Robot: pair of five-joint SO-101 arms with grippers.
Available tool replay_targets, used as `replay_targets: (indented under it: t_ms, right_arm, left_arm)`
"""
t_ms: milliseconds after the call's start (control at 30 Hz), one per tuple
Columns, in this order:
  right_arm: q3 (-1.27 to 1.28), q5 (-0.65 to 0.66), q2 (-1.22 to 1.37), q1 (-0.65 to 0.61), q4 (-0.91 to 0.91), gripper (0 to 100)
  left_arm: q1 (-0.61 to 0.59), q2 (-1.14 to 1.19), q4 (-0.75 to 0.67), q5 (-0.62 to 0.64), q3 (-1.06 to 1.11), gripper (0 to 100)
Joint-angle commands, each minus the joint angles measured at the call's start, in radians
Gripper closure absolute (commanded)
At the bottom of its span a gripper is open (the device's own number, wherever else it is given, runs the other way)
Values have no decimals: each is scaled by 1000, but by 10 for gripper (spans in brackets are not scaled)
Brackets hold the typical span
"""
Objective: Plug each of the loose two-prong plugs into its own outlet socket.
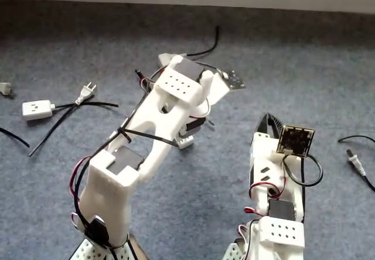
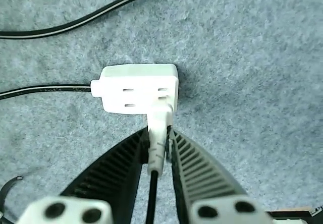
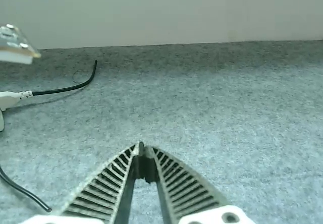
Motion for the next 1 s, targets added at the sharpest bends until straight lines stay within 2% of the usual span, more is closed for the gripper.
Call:
replay_targets:
  t_ms: [0, 433, 533, 800, 967]
  right_arm:
    - [117, 14, -5, -10, -1, 991]
    - [117, 14, -5, -10, -1, 991]
    - [117, 14, -5, -10, -1, 991]
    - [119, 14, -7, -10, -1, 991]
    - [119, 14, -7, -10, -1, 991]
  left_arm:
    - [24, -4, -49, 12, 1, 993]
    - [28, -2, -49, 12, 4, 993]
    - [36, -2, -61, 9, 59, 993]
    - [39, -2, -276, 11, 297, 993]
    - [47, -4, -290, 11, 328, 992]
